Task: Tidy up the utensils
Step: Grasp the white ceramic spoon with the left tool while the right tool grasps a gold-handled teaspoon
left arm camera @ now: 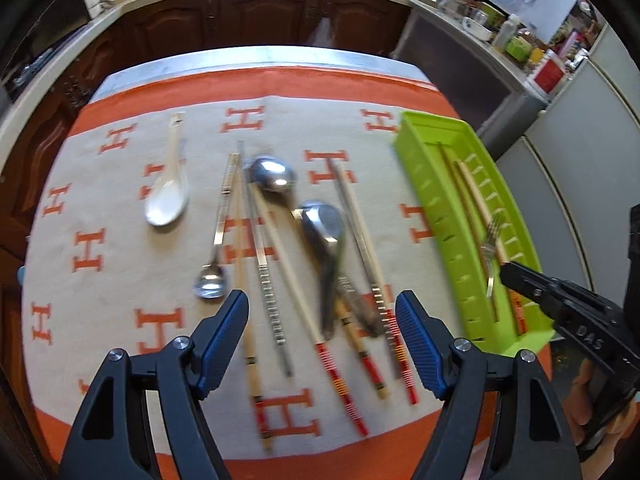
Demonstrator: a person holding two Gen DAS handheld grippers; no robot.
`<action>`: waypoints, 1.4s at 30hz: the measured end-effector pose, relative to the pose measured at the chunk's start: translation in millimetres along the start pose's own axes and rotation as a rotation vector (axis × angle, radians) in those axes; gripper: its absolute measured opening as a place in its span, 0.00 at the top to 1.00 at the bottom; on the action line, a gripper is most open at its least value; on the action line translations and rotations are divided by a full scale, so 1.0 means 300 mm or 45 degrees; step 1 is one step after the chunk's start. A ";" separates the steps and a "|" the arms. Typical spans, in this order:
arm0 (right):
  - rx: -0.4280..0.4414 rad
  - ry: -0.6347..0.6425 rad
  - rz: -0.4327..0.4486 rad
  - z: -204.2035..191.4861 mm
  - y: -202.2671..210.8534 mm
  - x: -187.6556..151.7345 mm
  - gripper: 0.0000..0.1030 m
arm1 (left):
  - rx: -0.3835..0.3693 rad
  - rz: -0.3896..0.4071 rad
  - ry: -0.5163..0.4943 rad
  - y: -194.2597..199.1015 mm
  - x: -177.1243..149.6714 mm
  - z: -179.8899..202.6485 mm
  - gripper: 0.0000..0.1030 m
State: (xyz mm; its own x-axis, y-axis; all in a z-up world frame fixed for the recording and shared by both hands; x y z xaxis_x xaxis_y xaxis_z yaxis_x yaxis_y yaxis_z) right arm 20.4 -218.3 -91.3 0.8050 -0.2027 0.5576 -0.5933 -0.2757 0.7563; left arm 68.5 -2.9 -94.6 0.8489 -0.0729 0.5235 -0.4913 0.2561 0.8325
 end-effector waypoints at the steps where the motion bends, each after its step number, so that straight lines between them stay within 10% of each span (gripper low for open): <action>1: 0.006 0.007 -0.001 -0.013 0.000 -0.002 0.96 | 0.016 0.004 0.006 0.005 -0.002 -0.013 0.28; 25: 0.175 0.307 -0.166 -0.508 -0.184 0.077 0.96 | 0.181 0.125 0.390 0.118 0.054 -0.535 0.02; 32: 0.228 0.247 -0.273 -0.584 -0.351 0.145 0.96 | 0.091 0.084 0.325 0.017 0.136 -0.577 0.12; 42: 0.140 0.124 -0.439 -0.586 -0.595 0.146 0.96 | -0.007 -0.004 0.225 -0.137 0.226 -0.575 0.52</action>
State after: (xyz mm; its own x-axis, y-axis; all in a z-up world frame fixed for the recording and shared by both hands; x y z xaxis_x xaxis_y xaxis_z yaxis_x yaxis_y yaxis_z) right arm 161.5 -12.7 -141.7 0.9506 0.0085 0.3102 -0.2793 -0.4124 0.8671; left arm 179.8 147.9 -124.7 0.8716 0.0971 0.4805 -0.4881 0.2612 0.8327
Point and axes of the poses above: each gripper's, at about its wrist camera, not at the fingertips, and y roughly against the way its jaws point, z to its right, x to its top, the point moved 1 cm from there along -y, roughly the way its jaws point, and after that the axes turned 8 degrees about z, right-handed, at the moved point
